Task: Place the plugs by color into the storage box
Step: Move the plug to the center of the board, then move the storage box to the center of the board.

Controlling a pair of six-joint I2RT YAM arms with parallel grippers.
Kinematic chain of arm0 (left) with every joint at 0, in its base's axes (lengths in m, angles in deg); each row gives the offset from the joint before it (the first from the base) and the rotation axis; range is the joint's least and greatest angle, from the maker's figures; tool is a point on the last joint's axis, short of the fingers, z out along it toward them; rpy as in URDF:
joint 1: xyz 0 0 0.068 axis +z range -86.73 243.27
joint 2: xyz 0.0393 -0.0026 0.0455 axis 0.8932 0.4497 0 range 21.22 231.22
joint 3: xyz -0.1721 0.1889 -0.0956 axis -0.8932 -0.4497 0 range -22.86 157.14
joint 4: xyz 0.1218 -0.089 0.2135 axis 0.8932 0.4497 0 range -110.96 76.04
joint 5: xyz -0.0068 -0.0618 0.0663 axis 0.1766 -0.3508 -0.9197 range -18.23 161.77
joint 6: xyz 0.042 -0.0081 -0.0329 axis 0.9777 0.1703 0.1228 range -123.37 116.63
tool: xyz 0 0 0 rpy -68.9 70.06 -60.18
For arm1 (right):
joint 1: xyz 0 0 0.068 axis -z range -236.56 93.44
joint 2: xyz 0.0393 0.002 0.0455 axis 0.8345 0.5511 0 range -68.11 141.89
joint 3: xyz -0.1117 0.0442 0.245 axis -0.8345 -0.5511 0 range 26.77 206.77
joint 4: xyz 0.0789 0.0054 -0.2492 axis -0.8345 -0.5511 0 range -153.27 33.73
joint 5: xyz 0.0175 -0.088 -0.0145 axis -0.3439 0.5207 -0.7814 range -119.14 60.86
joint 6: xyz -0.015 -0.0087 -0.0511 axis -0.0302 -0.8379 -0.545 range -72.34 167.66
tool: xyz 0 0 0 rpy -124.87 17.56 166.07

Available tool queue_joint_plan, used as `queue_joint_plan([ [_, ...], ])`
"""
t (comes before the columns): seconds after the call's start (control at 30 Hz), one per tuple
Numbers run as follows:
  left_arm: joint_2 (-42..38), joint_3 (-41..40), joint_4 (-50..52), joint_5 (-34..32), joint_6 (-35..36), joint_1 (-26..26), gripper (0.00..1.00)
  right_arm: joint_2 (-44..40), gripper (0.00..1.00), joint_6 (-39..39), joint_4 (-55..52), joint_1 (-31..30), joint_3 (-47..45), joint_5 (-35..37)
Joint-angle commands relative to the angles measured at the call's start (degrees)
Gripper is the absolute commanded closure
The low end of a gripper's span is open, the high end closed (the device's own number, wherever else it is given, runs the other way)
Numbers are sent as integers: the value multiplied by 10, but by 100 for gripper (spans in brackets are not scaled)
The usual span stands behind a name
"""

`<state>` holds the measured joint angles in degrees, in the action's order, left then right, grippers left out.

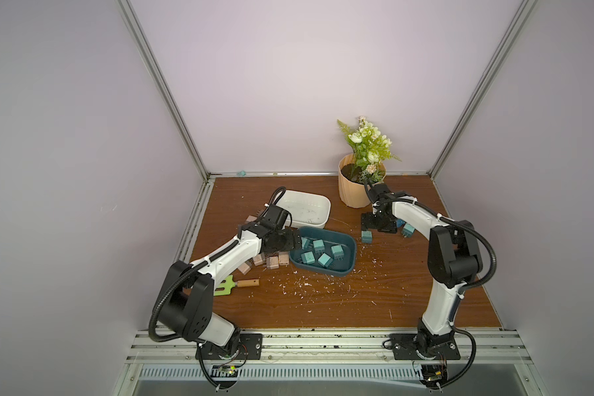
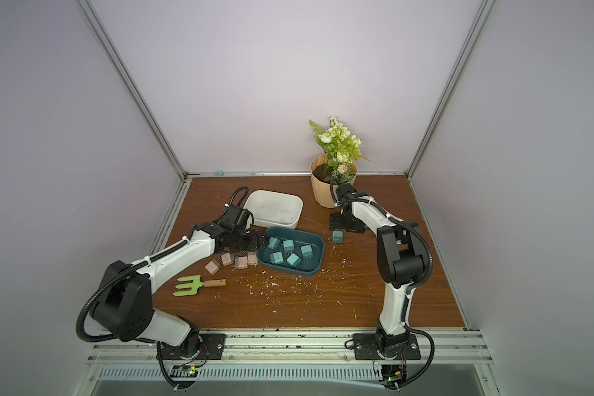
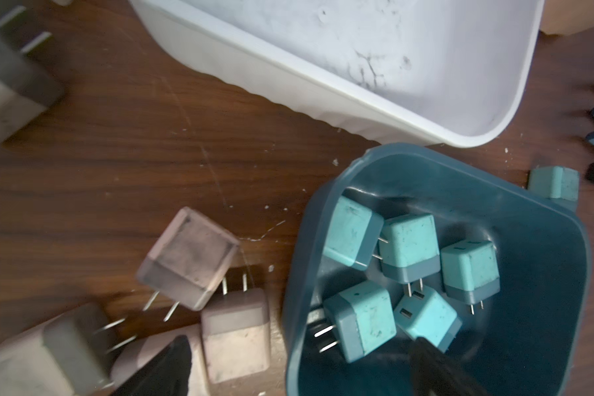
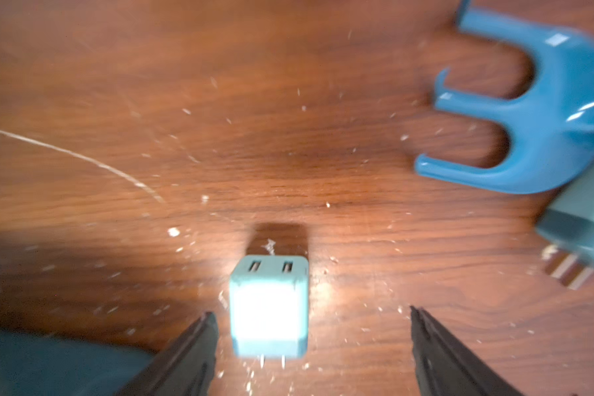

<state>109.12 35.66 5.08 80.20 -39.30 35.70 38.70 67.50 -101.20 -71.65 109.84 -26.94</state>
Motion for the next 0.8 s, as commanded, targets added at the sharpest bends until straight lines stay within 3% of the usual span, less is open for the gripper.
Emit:
queue_joint_plan([
  [0.0,38,36,-13,5,14,-25,1,-70,9,-31,5,29,-17,-23],
  [0.07,67,58,-4,5,19,-36,6,-92,9,-36,7,50,-39,-33],
  [0.27,107,76,16,2,13,-51,33,-141,9,-40,25,90,-108,-47],
  [0.53,73,34,33,0,10,-55,62,-146,9,-49,33,114,-113,-66],
  [0.77,16,-8,51,0,1,-71,80,-117,9,-39,56,110,-100,-110],
])
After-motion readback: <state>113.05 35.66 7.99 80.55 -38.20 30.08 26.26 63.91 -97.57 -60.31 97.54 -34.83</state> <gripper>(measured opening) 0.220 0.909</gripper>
